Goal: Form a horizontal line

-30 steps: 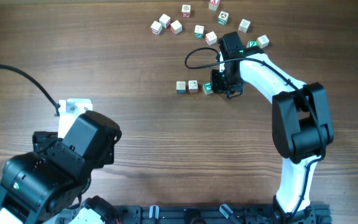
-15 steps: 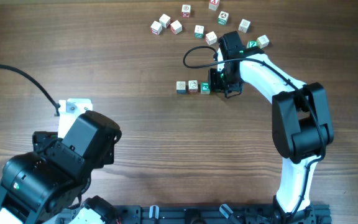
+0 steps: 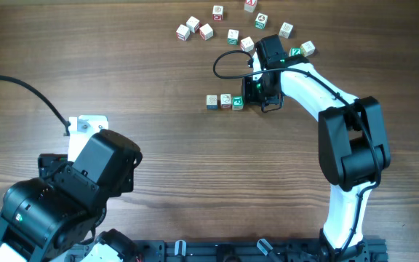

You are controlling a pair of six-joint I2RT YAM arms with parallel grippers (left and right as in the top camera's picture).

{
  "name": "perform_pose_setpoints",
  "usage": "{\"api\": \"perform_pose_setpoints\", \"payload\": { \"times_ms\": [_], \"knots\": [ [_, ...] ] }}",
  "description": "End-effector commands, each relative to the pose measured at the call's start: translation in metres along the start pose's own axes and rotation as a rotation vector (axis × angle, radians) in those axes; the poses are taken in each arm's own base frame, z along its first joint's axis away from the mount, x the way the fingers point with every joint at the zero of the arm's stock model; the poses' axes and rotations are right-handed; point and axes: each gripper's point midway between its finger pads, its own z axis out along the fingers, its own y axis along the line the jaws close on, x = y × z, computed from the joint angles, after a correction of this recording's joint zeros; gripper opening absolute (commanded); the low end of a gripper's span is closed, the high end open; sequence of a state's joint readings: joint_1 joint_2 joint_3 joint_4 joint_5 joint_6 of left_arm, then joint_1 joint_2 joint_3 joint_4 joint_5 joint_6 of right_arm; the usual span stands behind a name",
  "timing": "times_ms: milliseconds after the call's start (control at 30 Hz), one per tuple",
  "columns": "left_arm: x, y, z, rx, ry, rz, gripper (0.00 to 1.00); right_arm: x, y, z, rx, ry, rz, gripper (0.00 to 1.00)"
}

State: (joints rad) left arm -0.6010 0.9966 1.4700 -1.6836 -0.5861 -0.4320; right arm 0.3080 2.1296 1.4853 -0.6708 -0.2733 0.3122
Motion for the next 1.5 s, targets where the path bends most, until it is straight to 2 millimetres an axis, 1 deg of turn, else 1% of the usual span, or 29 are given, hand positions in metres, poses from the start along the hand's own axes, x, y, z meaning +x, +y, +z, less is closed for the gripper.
{"api": "perform_pose_setpoints", "payload": {
  "times_ms": [0, 100, 267, 300, 333, 400, 433, 467, 533, 567, 633, 767, 833, 867, 900, 933, 1000, 1033, 1067, 1133, 1200, 1267, 1333, 1467],
  "knots": [
    [0.000, 0.002, -0.001, -0.006, -0.005, -0.026, 1.00, 0.007, 0.001, 0.009, -0.017, 0.028, 0.008, 0.15],
    [0.000, 0.002, -0.001, -0.006, -0.005, -0.026, 1.00, 0.008, 0.007, 0.009, -0.054, 0.040, 0.008, 0.15],
    [0.000, 0.002, -0.001, -0.006, -0.005, -0.026, 1.00, 0.008, 0.007, 0.009, -0.051, 0.036, 0.008, 0.15],
    [0.000, 0.002, -0.001, -0.006, -0.005, -0.025, 1.00, 0.006, 0.003, 0.009, -0.029, 0.028, 0.007, 0.15],
    [0.000, 0.002, -0.001, -0.006, -0.005, -0.025, 1.00, 0.003, -0.005, 0.009, 0.018, 0.009, 0.007, 0.15],
    [0.000, 0.002, -0.001, -0.006, -0.005, -0.026, 1.00, -0.004, -0.025, 0.007, 0.134, -0.030, 0.033, 0.15],
    [0.000, 0.002, -0.001, -0.006, -0.005, -0.026, 1.00, -0.010, -0.042, 0.004, 0.224, -0.067, 0.061, 0.15],
    [0.000, 0.002, -0.001, -0.006, -0.005, -0.026, 1.00, -0.014, -0.046, 0.001, 0.251, -0.084, 0.057, 0.15],
    [0.000, 0.002, -0.001, -0.006, -0.005, -0.025, 1.00, -0.023, -0.040, -0.004, 0.236, -0.102, 0.022, 0.15],
    [0.000, 0.002, -0.001, -0.006, -0.005, -0.026, 1.00, -0.031, -0.029, -0.008, 0.194, -0.109, -0.026, 0.15],
    [0.000, 0.002, -0.001, -0.006, -0.005, -0.026, 1.00, -0.041, -0.009, -0.016, 0.112, -0.121, -0.065, 0.15],
    [0.000, 0.002, -0.001, -0.006, -0.005, -0.026, 1.00, -0.060, 0.021, -0.032, -0.001, -0.158, -0.085, 0.17],
    [0.000, 0.002, -0.001, -0.006, -0.005, -0.026, 1.00, -0.062, 0.031, -0.033, -0.048, -0.164, -0.095, 0.17],
    [0.000, 0.002, -0.001, -0.006, -0.005, -0.026, 1.00, -0.060, 0.035, -0.033, -0.061, -0.158, -0.080, 0.16],
    [0.000, 0.002, -0.001, -0.006, -0.005, -0.026, 1.00, -0.057, 0.036, -0.031, -0.057, -0.148, -0.073, 0.11],
    [0.000, 0.002, -0.001, -0.006, -0.005, -0.026, 1.00, -0.053, 0.033, -0.030, -0.029, -0.136, -0.041, 0.07],
    [0.000, 0.002, -0.001, -0.006, -0.005, -0.026, 1.00, -0.040, 0.009, -0.029, 0.103, -0.101, 0.113, 0.05],
    [0.000, 0.002, -0.001, -0.006, -0.005, -0.026, 1.00, -0.023, -0.008, -0.031, 0.189, -0.054, 0.199, 0.05],
    [0.000, 0.002, -0.001, -0.006, -0.005, -0.026, 1.00, -0.005, -0.018, -0.033, 0.243, 0.007, 0.255, 0.05],
    [0.000, 0.002, -0.001, -0.006, -0.005, -0.026, 1.00, 0.023, -0.023, -0.037, 0.286, 0.112, 0.308, 0.04],
    [0.000, 0.002, -0.001, -0.006, -0.005, -0.026, 1.00, 0.043, -0.016, -0.038, 0.282, 0.193, 0.299, 0.05],
    [0.000, 0.002, -0.001, -0.006, -0.005, -0.025, 1.00, 0.052, -0.009, -0.037, 0.287, 0.219, 0.282, 0.05],
    [0.000, 0.002, -0.001, -0.006, -0.005, -0.026, 1.00, 0.055, 0.001, -0.034, 0.281, 0.221, 0.233, 0.04],
    [0.000, 0.002, -0.001, -0.006, -0.005, -0.026, 1.00, 0.052, 0.019, -0.024, 0.256, 0.188, 0.178, 0.05]
  ]
}}
